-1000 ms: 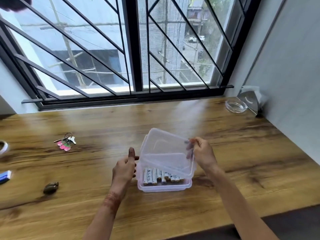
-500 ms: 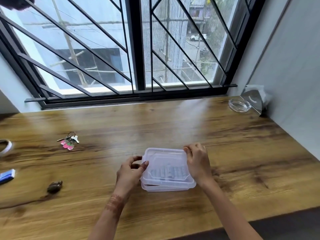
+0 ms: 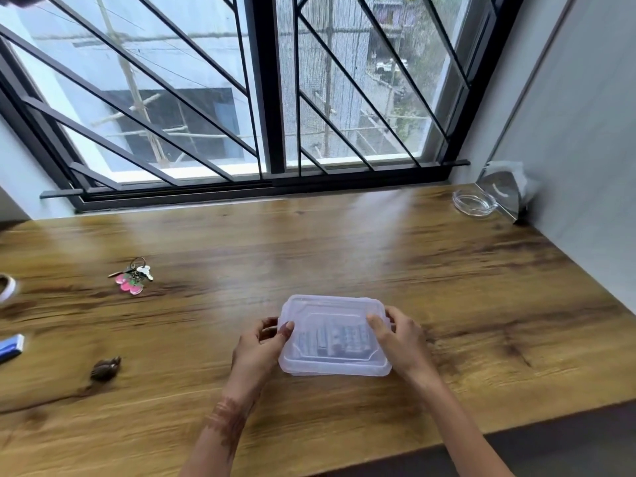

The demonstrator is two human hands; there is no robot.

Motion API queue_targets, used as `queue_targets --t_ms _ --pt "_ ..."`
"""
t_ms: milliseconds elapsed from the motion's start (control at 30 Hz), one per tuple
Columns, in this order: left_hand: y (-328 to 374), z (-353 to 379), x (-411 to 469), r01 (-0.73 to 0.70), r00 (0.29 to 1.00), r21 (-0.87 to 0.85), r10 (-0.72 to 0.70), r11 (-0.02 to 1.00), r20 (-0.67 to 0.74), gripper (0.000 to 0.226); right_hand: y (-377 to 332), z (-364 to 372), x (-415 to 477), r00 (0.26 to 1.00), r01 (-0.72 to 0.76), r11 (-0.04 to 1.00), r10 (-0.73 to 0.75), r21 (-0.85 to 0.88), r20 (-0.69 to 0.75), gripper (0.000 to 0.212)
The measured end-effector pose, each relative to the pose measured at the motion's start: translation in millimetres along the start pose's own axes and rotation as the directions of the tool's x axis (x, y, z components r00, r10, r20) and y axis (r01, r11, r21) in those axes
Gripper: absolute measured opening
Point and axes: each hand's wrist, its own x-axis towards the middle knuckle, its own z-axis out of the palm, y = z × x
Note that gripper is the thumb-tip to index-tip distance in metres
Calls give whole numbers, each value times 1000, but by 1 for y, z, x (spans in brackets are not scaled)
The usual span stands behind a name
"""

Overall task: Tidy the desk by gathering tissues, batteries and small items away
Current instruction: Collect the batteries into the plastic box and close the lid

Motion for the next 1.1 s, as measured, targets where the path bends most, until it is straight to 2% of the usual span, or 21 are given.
queue_targets --t_ms 167,400,467,667,767,867,933,1000,1100 --pt "1 3 0 23 1000 -9 -23 1000 12 38 -2 2 3 999 -34 995 33 92 13 22" --pt "7 -1 -3 133 989 -103 -125 986 83 31 4 4 4 994 -110 984 107 142 30 33" --pt "5 -3 0 133 989 -91 -126 987 84 37 5 4 2 990 -141 980 140 137 20 39" --pt "-3 -6 4 102 995 -117 -103 988 -4 44 6 6 3 978 -211 967 208 144 36 43" --pt "-2 -4 3 62 996 -148 -70 987 -54 50 7 8 1 975 -211 965 219 157 -38 49" --pt "-2 1 0 0 995 -83 -8 997 -97 46 3 10 -3 978 -136 977 160 167 -137 45" --pt "-2 7 -6 -64 986 34 68 997 -152 44 1 12 -8 979 -81 978 114 190 -168 40" --pt "-1 11 -12 -117 968 180 152 977 -199 39 1 14 -15 987 -50 969 85 241 -139 39" --pt "4 12 -16 -179 948 328 252 928 -196 28 -1 17 -23 997 -18 959 40 284 -73 37"
